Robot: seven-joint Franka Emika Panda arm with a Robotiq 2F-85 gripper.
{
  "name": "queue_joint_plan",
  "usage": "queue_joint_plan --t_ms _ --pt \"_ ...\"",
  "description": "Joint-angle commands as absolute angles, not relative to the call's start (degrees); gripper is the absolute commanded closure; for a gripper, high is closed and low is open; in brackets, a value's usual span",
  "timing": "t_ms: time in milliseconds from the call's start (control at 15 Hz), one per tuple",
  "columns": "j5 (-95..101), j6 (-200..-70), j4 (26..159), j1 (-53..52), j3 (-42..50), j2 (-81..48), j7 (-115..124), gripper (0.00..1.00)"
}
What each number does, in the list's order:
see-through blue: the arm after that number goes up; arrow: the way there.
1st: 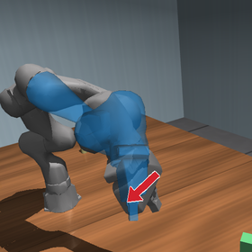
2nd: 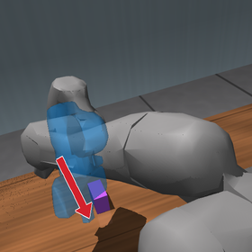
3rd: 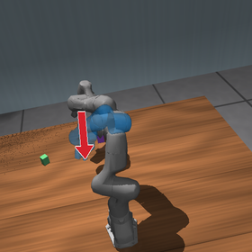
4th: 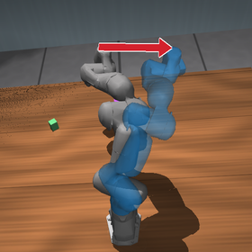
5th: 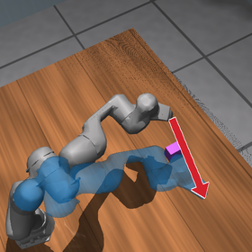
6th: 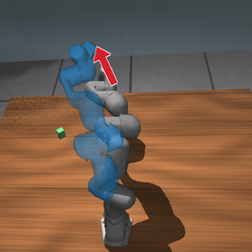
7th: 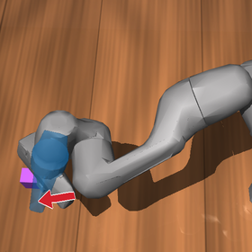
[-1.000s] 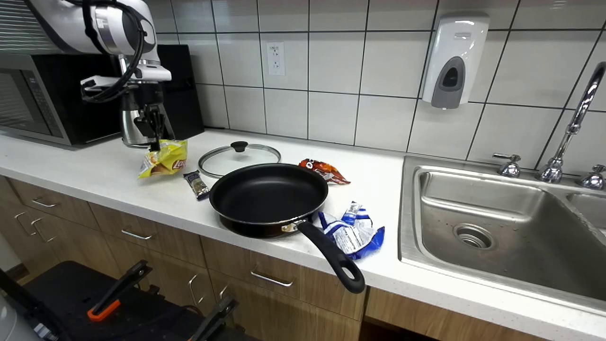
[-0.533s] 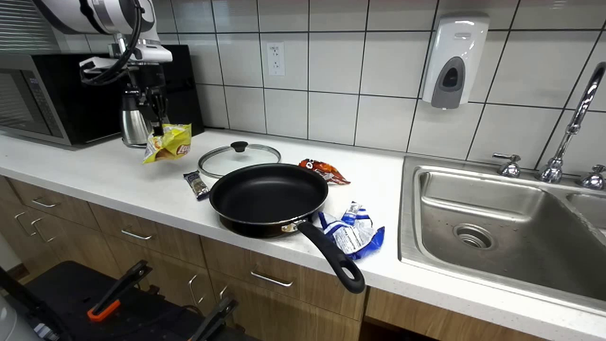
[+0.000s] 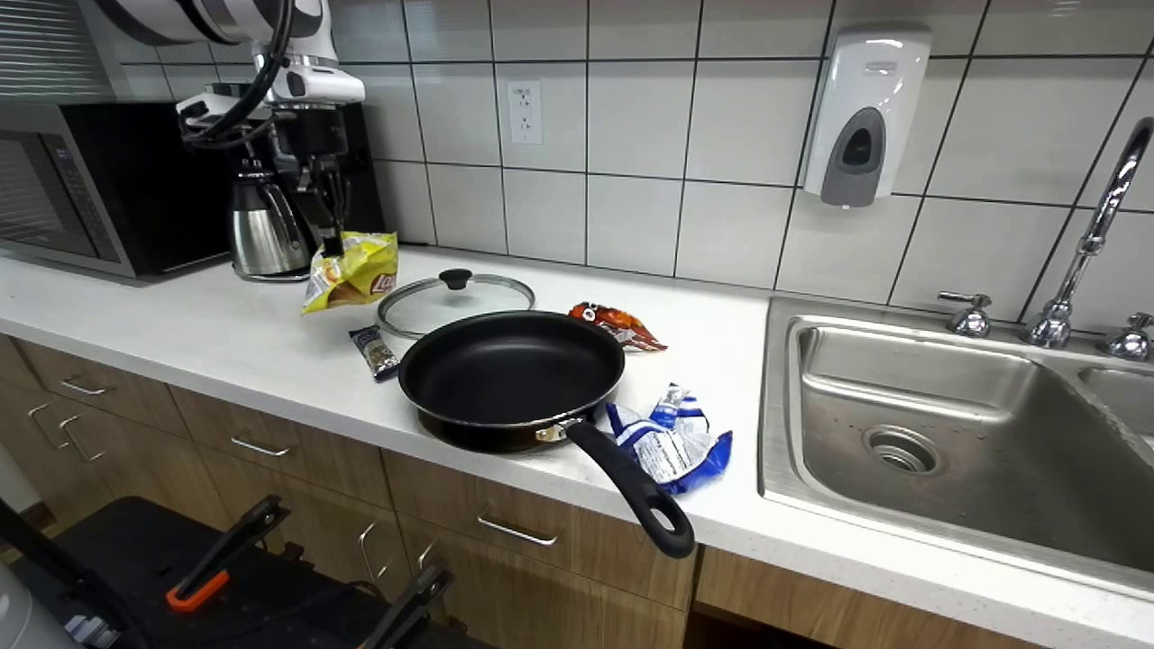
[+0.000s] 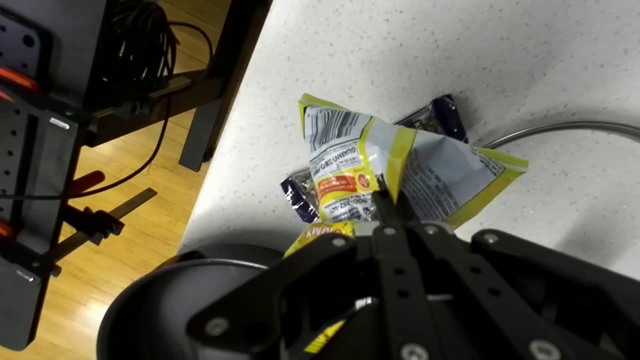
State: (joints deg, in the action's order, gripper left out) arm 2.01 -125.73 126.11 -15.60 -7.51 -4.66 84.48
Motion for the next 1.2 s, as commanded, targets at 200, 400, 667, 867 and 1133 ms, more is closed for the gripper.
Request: queue_joint_plan --t_ms 200,400,667,867,1133 --pt "1.9 -126.3 137.1 -10.1 -6.5 6.6 75.5 1.00" --pt "1.7 -126.2 140.4 -7.8 -5.5 9.9 71.4 1.00" --pt "1.5 -126.9 144.7 -4.9 -4.0 13.9 66.2 1.00" --pt "1.5 -127.6 147.8 -2.6 -2.8 16.3 63.1 1.00" --pt "2.1 -128.6 149.8 0.0 -1.8 17.6 60.2 1.00"
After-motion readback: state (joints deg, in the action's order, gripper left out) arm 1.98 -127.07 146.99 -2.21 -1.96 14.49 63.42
